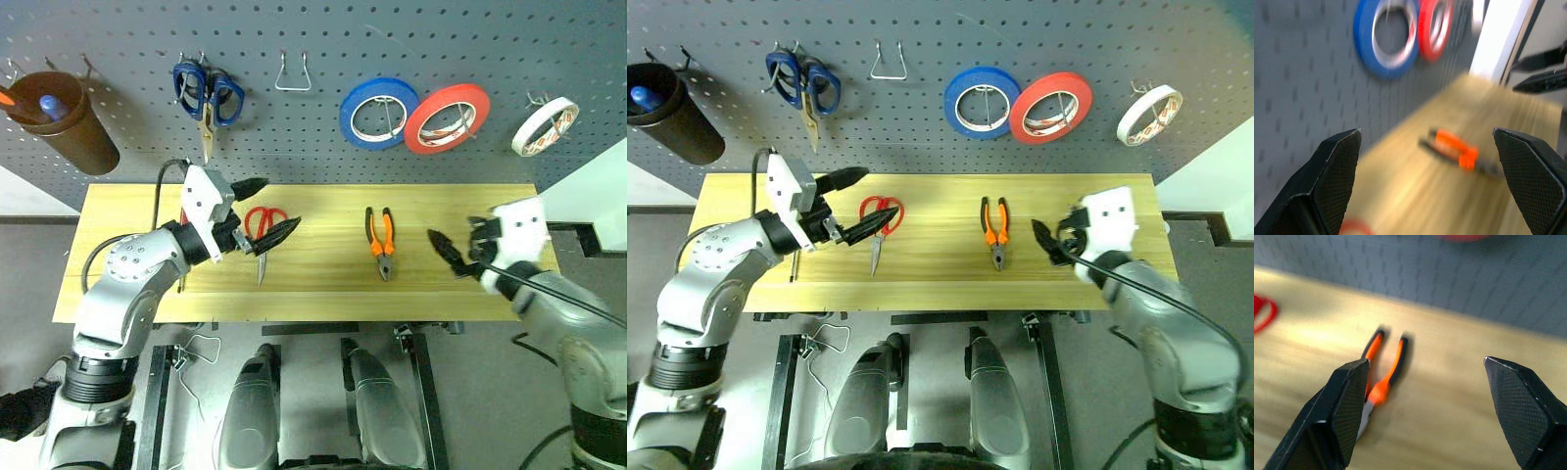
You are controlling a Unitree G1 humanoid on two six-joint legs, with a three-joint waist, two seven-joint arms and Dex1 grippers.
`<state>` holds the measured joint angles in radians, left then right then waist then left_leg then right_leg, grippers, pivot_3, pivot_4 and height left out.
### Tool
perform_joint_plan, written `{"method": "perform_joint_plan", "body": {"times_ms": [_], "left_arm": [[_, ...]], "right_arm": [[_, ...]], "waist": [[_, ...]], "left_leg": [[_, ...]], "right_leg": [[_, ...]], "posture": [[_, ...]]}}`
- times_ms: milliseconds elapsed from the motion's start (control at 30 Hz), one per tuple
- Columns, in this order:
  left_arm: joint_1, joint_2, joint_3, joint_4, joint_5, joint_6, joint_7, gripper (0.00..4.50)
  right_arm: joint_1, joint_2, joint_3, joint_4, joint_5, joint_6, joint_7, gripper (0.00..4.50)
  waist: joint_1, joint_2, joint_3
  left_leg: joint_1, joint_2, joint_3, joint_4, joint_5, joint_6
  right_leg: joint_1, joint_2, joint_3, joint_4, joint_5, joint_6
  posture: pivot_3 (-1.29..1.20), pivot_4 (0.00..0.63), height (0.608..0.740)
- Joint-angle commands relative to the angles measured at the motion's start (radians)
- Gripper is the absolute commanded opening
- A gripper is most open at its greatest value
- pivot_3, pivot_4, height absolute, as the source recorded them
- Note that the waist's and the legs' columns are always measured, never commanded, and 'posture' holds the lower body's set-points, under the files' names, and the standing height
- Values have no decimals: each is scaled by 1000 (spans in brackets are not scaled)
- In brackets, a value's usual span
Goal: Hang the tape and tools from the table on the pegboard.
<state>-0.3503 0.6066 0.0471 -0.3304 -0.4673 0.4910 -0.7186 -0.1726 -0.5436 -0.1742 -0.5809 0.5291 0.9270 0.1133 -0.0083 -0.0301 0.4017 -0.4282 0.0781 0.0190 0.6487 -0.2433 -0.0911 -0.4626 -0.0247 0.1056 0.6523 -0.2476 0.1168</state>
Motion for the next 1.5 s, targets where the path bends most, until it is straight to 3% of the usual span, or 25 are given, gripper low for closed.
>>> {"method": "perform_joint_plan", "body": {"times_ms": [33,267,467,567,967,1067,1500], "left_arm": [[22,28,-20,-26,15,67,11,4500],[183,96,-56,-132,36,135,-2,4500],[220,80,-59,-190,13,146,2,4500],[215,59,-57,-199,0,154,11,4500],[222,40,-52,-227,-13,171,34,4500],[227,41,-48,-232,-17,176,35,4500],[224,43,-50,-237,-18,185,39,4500]], "right_arm": [[-39,47,49,-18,-36,55,-61,3892],[-128,142,171,71,-118,123,-115,3892],[-264,303,157,166,-130,186,-169,3892],[-330,340,213,211,-154,182,-152,3892],[-391,402,240,331,-217,168,-131,3892],[-392,405,232,349,-232,171,-131,4483],[-396,439,218,368,-292,175,-153,4483]], "waist": [[-3,0,0],[-5,0,1],[-8,1,2],[-8,1,2],[-9,2,3],[-11,2,3],[-11,5,9]], "left_leg": [[0,0,0,0,0,0],[-5,0,0,-1,0,0],[-14,1,0,2,0,0],[-14,1,0,2,0,0],[-15,1,0,0,0,1],[-15,1,0,0,0,1],[-15,1,0,-1,0,1]], "right_leg": [[0,0,0,0,0,0],[-4,0,0,-2,0,0],[-13,0,-1,0,0,-1],[-14,0,-1,0,0,-1],[-15,0,-1,-1,0,-1],[-15,0,-1,-1,0,-1],[-15,0,-1,-2,0,-1]], "posture": [[87,402,721],[78,432,721],[59,454,721],[55,462,721],[50,474,721],[50,474,721],[52,481,721]]}}
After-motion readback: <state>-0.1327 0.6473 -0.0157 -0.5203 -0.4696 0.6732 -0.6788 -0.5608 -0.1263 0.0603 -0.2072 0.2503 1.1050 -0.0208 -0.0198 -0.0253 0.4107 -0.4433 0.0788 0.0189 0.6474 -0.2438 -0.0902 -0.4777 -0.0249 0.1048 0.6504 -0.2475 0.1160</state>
